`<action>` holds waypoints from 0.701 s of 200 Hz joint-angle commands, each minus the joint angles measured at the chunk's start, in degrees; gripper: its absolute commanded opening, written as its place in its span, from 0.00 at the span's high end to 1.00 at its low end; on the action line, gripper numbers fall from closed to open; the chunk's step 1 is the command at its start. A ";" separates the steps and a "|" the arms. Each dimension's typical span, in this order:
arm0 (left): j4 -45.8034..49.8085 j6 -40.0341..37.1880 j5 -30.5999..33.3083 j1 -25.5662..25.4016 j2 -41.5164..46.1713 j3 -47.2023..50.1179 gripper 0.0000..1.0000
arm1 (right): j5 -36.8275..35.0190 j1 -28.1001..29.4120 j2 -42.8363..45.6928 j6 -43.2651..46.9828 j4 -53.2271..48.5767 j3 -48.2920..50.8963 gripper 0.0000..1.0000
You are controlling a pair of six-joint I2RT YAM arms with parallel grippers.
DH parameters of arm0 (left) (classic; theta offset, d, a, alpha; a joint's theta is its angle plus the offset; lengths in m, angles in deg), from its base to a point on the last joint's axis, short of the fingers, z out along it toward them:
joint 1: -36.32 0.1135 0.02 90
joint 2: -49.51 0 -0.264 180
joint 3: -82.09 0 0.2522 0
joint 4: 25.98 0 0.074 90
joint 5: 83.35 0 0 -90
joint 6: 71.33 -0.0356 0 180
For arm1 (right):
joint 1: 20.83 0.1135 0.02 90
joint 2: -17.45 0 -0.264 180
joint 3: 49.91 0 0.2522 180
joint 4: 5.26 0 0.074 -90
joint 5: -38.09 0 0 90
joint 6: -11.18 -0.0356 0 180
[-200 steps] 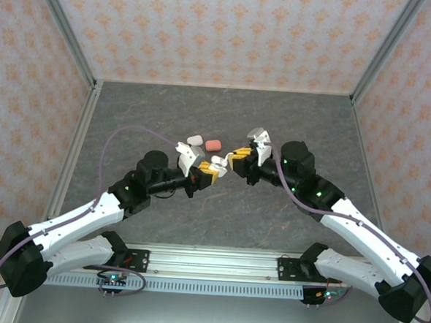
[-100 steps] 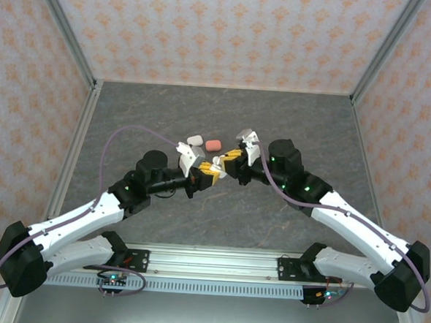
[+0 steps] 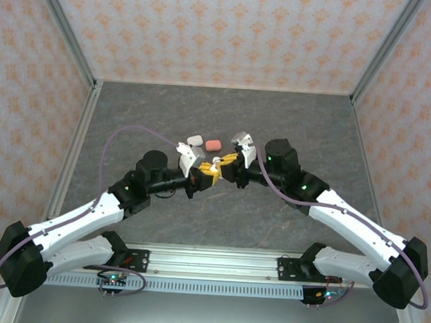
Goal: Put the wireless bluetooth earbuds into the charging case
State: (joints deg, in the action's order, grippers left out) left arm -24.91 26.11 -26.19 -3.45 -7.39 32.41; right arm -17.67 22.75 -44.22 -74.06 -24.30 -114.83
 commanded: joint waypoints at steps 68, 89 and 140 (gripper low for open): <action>-9.61 0.03 -1.79 -0.31 6.22 2.72 1.00 | 14.27 0.43 -1.85 -0.63 -4.23 -6.32 0.72; -10.47 -0.01 -1.61 -0.31 7.44 3.48 1.00 | 15.49 0.42 -2.37 -0.31 -5.65 -8.05 0.68; -10.82 -0.20 -1.10 -0.31 9.00 4.32 1.00 | 11.75 0.40 -1.99 1.10 -9.52 -12.78 0.58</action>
State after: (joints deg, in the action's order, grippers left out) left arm -31.14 26.13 -27.44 -3.45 0.04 36.30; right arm -5.28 22.90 -46.58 -74.22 -30.59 -123.83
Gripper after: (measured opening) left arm 0.195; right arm 0.413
